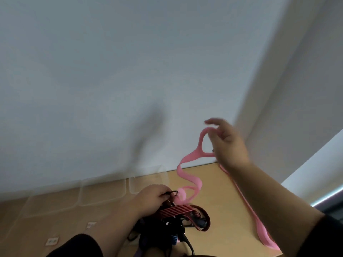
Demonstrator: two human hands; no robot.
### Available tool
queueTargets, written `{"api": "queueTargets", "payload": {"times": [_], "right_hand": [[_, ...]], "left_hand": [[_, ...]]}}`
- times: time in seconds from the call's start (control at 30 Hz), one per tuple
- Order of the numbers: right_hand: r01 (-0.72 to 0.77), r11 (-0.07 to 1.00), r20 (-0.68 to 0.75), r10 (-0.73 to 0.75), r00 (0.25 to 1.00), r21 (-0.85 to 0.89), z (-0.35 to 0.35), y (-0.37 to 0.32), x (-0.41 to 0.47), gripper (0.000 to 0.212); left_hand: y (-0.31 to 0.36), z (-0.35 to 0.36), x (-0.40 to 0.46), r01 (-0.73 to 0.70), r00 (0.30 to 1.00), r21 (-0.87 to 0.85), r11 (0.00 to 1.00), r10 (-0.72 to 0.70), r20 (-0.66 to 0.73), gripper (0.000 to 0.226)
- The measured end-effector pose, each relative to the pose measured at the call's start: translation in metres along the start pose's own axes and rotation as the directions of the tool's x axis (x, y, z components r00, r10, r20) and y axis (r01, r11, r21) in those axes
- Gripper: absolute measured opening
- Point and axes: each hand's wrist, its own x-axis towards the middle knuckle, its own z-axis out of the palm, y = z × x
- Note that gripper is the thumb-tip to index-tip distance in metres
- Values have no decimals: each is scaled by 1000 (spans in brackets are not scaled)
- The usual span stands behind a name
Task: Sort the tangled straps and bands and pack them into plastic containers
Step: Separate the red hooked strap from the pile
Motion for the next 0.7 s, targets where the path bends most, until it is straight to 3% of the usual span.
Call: {"api": "queueTargets", "payload": {"times": [0.1,0.2,0.37,0.53,0.63,0.7], "right_hand": [[-117,984,246,148,958,-134,17,31,-16,37],[-154,952,429,259,865,-265,36,54,-36,29],[-124,915,520,324,790,-383,63,91,-51,19],[5,918,631,268,728,-396,77,101,-58,23],[-169,944,532,302,791,-285,73,96,-57,21],[-279,951,450,310,838,-136,65,84,-49,23]], "left_hand": [[-9,3,-1,24,1000,-199,980,-26,-12,24],[-14,7,-6,-6,999,-374,927,-9,-38,28],[-12,5,-14,-5,996,-506,862,-42,-80,27],[-16,4,-17,-45,986,-615,787,-65,-155,30],[-29,4,-10,85,976,-516,852,-174,-127,25],[-38,4,-10,206,965,-233,950,-237,-115,21]]}}
